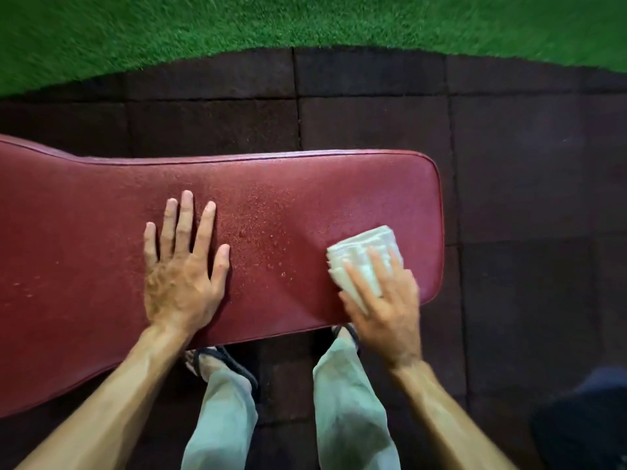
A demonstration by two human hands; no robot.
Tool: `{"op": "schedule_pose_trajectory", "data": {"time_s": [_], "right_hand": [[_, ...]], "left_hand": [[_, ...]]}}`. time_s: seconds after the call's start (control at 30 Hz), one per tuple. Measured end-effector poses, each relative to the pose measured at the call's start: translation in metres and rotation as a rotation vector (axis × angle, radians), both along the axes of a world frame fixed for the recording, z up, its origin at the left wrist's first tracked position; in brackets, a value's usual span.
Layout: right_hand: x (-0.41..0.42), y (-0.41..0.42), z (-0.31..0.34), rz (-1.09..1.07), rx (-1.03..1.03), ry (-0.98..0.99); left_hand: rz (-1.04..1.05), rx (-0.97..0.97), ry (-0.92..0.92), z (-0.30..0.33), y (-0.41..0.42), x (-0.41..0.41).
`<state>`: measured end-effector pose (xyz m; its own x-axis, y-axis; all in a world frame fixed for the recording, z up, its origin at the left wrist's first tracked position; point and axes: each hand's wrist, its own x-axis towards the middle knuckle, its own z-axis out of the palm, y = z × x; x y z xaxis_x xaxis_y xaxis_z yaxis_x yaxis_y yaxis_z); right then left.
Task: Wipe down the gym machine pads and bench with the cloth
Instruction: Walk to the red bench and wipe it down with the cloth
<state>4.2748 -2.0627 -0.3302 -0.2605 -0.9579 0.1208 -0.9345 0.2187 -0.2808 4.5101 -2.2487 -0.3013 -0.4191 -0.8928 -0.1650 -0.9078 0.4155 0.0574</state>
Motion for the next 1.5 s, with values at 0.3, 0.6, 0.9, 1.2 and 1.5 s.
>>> {"op": "schedule_pose_trajectory", "data": {"time_s": [0.3,0.6,0.9,1.2,1.5], "right_hand": [[0.008,-0.148,-0.001,-0.397,-0.197,-0.153],[-0.019,0.006,0.001,0.151,-0.041,0.08],[0.024,-0.152,0.006,-0.171,-0.039,-0.058],[-0.059,0.011,0.006,0.219,-0.074,0.084],[0.03,-0.146,0.005,-0.243,0.051,-0.128]], "left_hand": [[0.002,-0.031,0.007,-0.002,0.001,-0.001],[0.015,-0.017,0.02,-0.002,0.001,0.001],[0.009,-0.02,0.028,-0.004,0.001,0.0],[0.013,-0.029,0.011,-0.004,0.002,0.001],[-0.004,-0.039,0.024,-0.006,0.002,0.001]]}}
